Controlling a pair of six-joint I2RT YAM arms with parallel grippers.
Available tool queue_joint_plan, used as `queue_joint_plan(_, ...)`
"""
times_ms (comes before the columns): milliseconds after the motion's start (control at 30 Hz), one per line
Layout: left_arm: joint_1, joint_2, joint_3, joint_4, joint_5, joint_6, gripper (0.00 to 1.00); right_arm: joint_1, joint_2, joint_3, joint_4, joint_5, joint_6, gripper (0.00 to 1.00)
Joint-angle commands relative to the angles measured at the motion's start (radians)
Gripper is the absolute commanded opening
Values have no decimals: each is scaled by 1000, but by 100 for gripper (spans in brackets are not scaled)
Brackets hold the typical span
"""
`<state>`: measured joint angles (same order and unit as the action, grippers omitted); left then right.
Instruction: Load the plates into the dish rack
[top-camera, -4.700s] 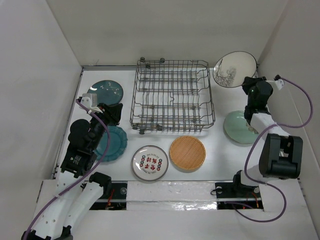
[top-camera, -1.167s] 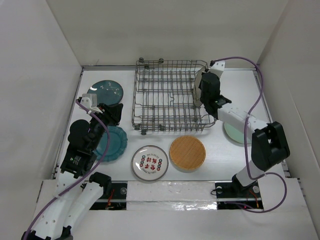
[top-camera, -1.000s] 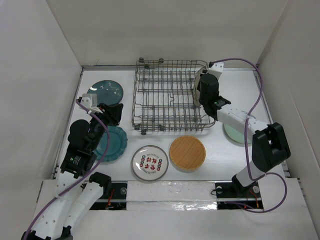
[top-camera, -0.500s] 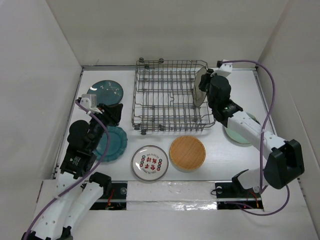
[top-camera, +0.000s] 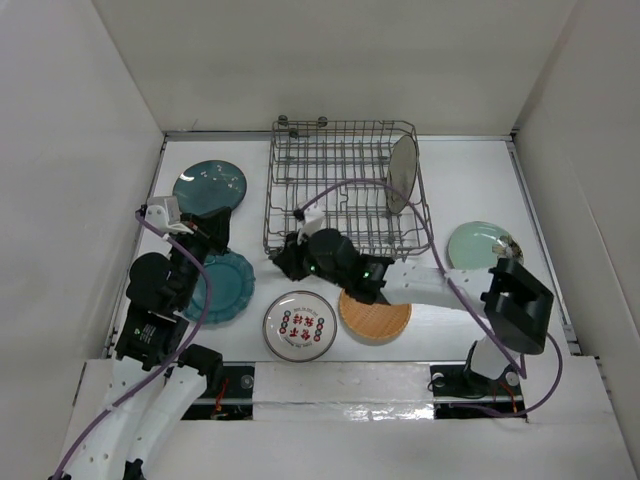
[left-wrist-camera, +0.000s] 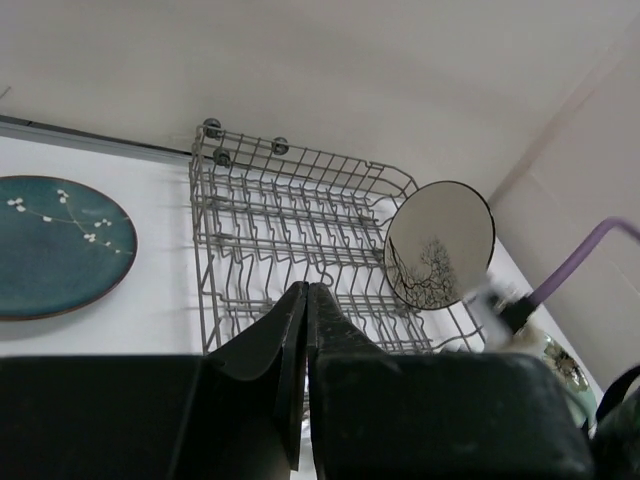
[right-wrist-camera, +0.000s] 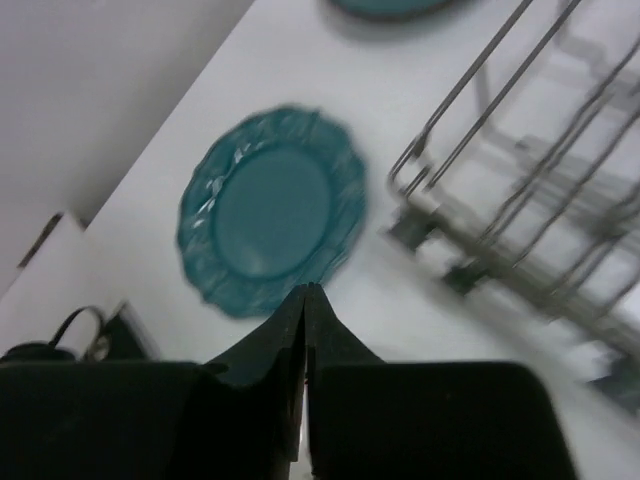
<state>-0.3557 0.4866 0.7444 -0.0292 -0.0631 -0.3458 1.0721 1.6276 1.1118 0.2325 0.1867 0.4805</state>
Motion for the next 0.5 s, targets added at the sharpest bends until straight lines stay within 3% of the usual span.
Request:
queue_joint_plan(0, 3, -14, -8, 63, -23, 2, 0, 69, 60, -7, 97, 48, 133, 20)
queue_joint_plan(100, 3, -11, -8, 61, -21, 4, 0, 106, 171, 40, 96, 53, 170, 43)
queue_joint_plan(167, 3, -10, -5, 58, -20, 2, 0, 106, 224, 80, 99, 46, 228, 49)
queue_joint_plan(467, 3, -14, -7, 64, 12, -2, 9, 115, 403, 152, 107, 79, 352, 55)
